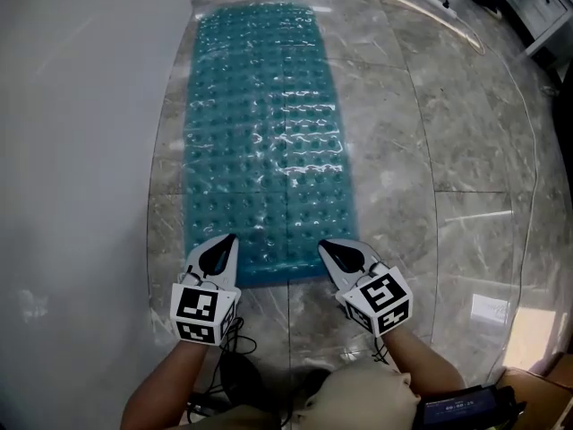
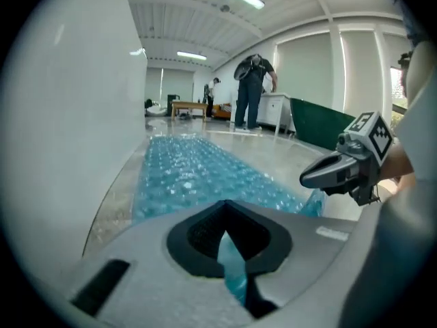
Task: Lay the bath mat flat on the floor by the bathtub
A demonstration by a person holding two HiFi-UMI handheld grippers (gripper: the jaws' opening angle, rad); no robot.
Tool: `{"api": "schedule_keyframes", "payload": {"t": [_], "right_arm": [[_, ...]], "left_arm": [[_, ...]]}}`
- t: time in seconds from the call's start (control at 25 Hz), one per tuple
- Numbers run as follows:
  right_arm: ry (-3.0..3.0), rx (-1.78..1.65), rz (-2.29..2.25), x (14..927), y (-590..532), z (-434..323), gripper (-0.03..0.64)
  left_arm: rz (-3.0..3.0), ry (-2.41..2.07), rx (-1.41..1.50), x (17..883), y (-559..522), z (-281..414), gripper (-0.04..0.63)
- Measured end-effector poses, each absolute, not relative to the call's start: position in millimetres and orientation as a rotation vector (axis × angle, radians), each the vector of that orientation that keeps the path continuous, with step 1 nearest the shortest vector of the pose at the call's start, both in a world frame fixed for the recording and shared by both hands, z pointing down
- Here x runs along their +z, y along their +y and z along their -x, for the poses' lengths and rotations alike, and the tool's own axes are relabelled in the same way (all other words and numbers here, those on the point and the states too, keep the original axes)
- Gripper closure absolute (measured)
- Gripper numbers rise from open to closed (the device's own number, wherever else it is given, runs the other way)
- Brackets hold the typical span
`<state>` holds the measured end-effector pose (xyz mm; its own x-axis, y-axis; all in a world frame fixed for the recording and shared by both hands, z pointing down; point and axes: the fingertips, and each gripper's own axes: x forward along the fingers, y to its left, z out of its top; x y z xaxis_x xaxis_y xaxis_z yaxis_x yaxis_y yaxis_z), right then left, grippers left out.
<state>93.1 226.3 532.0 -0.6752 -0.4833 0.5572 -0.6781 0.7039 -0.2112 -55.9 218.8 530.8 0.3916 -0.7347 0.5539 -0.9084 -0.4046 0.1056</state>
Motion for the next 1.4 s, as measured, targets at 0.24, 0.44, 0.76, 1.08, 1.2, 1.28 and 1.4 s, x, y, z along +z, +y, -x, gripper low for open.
{"api": "schedule_keyframes", "payload": {"t": [0.24,0.44,0.76,1.08,1.2,1.28,1.4], "right_arm": [[-2.657,0.350,-1.004,428.9,186.3,-53.3,0.609],[-2.732,0.231,-1.100,387.6,174.6,-42.6,0.609],[-2.697,0.162,-1.158,383.2,172.4,-41.4,0.611],[-2.699,0.138,-1.151,381.2,172.2,-36.6,0.609],[-2.698,0.136,-1.155,380.5,173.0,-36.1,0.611],[-2.709,0.132,-1.165,377.2,173.3,-34.5,0.611],[-2.714,0.148,-1.156,378.4,174.6,-34.3,0.611]], "left_arm": [[-2.387,-1.592,0.251,449.1,171.2,45.8,0.588],[-2.440,-1.676,0.083,402.2,156.9,30.0,0.588],[-2.494,-1.744,0.030,372.4,168.8,17.9,0.588],[-2.495,-1.718,0.058,377.4,166.5,12.8,0.588],[-2.494,-1.710,0.060,378.2,166.9,11.5,0.588],[-2.491,-1.709,0.055,378.1,168.2,11.4,0.588],[-2.482,-1.709,0.051,378.8,168.6,13.5,0.588]]}}
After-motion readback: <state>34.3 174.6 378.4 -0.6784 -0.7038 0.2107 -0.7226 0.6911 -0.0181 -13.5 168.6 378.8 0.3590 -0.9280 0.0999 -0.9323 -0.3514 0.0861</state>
